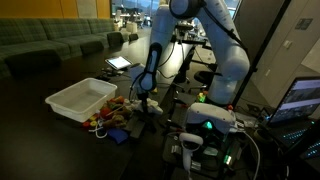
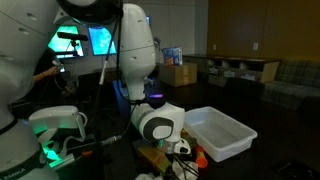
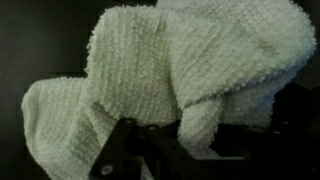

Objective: Wipe the counter with the cloth

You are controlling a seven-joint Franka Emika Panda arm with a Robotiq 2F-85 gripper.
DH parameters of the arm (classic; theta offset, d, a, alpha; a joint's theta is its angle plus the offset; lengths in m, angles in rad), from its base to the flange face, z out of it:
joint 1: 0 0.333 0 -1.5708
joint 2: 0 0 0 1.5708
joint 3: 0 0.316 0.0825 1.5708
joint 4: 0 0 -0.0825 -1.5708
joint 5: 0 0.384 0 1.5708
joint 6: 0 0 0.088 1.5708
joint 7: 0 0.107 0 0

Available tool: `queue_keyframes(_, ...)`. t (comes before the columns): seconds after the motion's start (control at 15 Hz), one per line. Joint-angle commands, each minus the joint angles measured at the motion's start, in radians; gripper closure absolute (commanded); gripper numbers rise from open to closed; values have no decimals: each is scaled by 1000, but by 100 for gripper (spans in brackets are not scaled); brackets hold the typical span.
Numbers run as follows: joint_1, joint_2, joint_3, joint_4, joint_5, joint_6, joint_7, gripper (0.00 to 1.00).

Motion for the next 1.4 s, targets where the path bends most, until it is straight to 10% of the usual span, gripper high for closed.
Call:
queue_keyframes(0.0, 61, 15, 0, -3, 40, 30, 73, 98)
queue_keyframes(0.8, 272, 17, 1, 37, 166, 31, 384, 98)
queue_keyframes(1.33, 262, 9, -106, 38, 134, 16, 388, 98)
